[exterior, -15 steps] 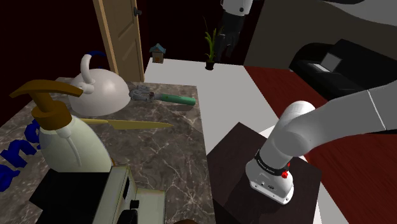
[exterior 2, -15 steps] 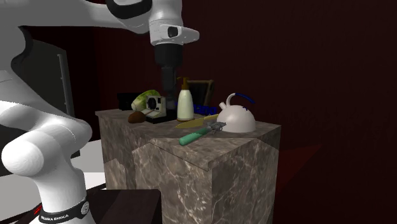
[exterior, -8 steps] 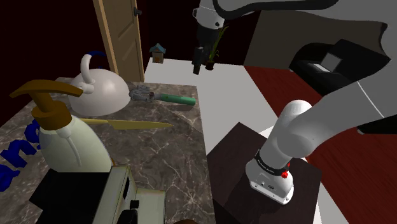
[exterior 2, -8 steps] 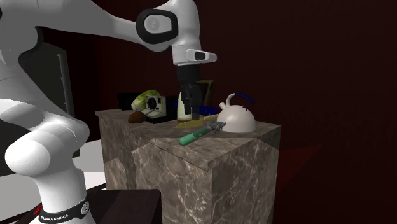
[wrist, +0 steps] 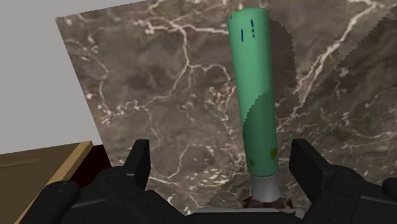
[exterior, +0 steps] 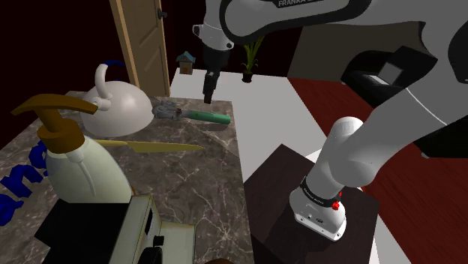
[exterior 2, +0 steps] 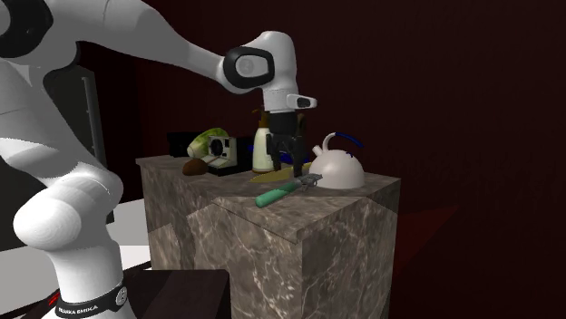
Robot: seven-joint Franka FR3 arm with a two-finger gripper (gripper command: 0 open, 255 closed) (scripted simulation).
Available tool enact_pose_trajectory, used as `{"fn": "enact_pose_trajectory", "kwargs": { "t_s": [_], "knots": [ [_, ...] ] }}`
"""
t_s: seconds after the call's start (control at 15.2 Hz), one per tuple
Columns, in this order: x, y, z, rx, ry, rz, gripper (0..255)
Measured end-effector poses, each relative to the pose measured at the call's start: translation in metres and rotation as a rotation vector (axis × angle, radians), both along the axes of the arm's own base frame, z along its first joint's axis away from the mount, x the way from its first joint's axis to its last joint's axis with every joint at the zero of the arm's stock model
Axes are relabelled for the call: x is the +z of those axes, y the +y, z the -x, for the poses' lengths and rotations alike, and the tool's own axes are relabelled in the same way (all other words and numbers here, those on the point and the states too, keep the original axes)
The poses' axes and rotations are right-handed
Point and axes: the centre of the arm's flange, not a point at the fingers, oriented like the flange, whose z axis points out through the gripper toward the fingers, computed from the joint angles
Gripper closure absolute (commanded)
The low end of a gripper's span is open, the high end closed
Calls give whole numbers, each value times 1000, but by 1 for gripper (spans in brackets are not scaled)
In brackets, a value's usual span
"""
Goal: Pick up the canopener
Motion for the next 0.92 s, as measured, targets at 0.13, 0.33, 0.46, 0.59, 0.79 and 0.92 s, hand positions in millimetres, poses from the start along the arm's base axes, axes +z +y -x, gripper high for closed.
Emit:
{"fn": "enact_pose_trajectory", "kwargs": {
  "t_s": [0.13,0.33,0.46,0.59,0.79,0.92],
  "knots": [
    [-10,24,-5,72,-6,-1,0],
    [-24,54,-9,161,-13,-2,0],
    [-37,57,-9,174,-14,-2,0],
    [-47,57,-8,177,-14,-2,0],
    [-62,58,-8,178,-15,-2,0],
    [-65,58,-8,179,-15,-2,255]
  ]
}}
